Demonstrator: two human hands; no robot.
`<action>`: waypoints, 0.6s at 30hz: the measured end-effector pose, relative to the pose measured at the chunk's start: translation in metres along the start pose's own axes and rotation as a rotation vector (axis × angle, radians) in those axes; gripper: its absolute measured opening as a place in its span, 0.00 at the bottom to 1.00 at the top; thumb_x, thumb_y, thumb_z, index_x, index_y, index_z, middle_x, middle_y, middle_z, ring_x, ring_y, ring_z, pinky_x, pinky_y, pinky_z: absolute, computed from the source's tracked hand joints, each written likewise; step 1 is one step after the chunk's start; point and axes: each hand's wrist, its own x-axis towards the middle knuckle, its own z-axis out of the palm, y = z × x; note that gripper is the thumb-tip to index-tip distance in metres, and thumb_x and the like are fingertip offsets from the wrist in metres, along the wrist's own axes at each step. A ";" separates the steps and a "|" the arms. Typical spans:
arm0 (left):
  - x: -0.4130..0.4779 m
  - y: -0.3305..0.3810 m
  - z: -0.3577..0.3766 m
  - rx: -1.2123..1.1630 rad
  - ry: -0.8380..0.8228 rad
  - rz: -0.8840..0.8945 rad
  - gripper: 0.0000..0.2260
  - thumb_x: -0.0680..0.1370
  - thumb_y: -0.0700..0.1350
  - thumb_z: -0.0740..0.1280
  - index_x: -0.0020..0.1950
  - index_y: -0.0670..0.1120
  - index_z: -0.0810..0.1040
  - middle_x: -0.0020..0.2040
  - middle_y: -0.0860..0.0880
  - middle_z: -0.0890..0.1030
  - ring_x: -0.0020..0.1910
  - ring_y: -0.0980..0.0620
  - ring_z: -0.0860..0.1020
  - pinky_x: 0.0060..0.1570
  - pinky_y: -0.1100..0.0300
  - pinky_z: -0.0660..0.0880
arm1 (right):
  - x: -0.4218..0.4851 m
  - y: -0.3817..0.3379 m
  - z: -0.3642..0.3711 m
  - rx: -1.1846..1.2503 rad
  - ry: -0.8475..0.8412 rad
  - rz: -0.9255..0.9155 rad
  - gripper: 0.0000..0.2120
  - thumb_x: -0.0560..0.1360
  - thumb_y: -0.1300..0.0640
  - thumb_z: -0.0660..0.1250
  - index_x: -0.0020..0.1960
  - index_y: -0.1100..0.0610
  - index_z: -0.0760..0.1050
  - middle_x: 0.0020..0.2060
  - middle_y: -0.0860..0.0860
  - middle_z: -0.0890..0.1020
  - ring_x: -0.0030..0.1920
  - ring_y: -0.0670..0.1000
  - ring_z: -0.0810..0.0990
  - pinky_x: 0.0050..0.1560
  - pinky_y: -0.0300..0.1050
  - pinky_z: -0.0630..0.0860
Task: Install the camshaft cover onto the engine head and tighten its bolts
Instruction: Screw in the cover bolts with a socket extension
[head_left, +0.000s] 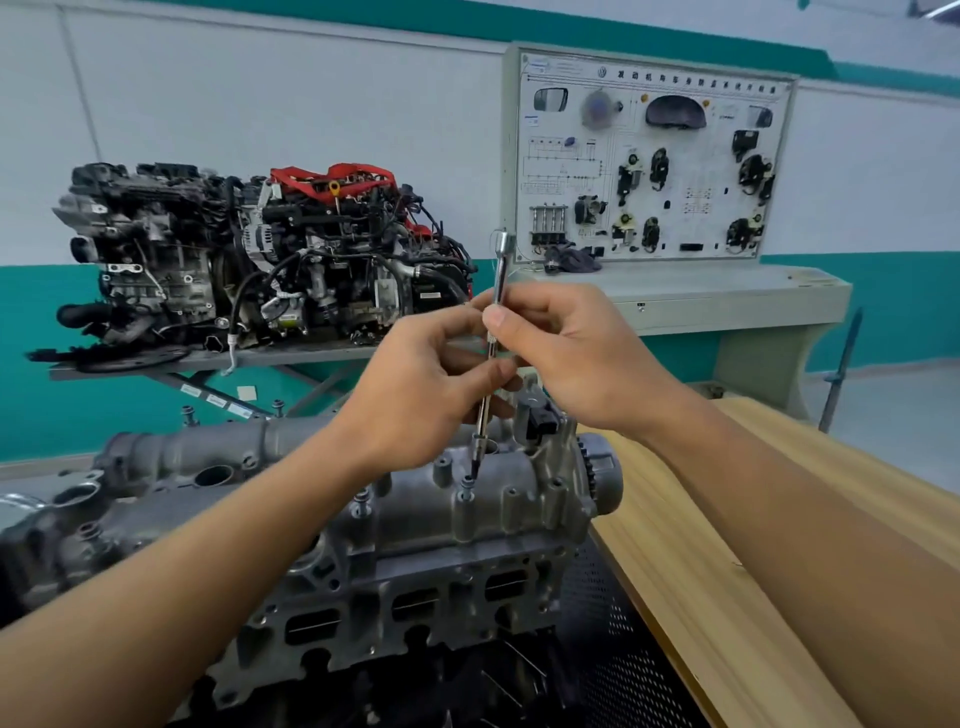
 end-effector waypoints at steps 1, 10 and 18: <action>-0.002 -0.003 0.001 -0.020 0.007 -0.003 0.09 0.79 0.36 0.69 0.58 0.42 0.80 0.42 0.42 0.87 0.39 0.44 0.86 0.37 0.56 0.83 | 0.001 0.000 0.003 -0.007 0.005 -0.011 0.10 0.82 0.61 0.63 0.50 0.51 0.82 0.44 0.48 0.86 0.48 0.47 0.85 0.52 0.42 0.81; -0.006 -0.012 -0.002 -0.097 0.075 -0.003 0.05 0.79 0.34 0.68 0.55 0.37 0.79 0.41 0.42 0.86 0.36 0.48 0.86 0.35 0.63 0.80 | 0.011 0.000 0.016 -0.011 0.008 0.023 0.10 0.81 0.58 0.63 0.48 0.56 0.82 0.45 0.62 0.84 0.49 0.61 0.83 0.54 0.63 0.80; -0.004 -0.017 -0.002 -0.087 0.058 -0.034 0.06 0.79 0.36 0.69 0.55 0.41 0.80 0.41 0.44 0.87 0.37 0.45 0.86 0.36 0.58 0.82 | 0.011 0.006 0.018 -0.007 0.024 0.048 0.10 0.82 0.60 0.62 0.50 0.60 0.82 0.44 0.58 0.86 0.48 0.57 0.85 0.55 0.59 0.81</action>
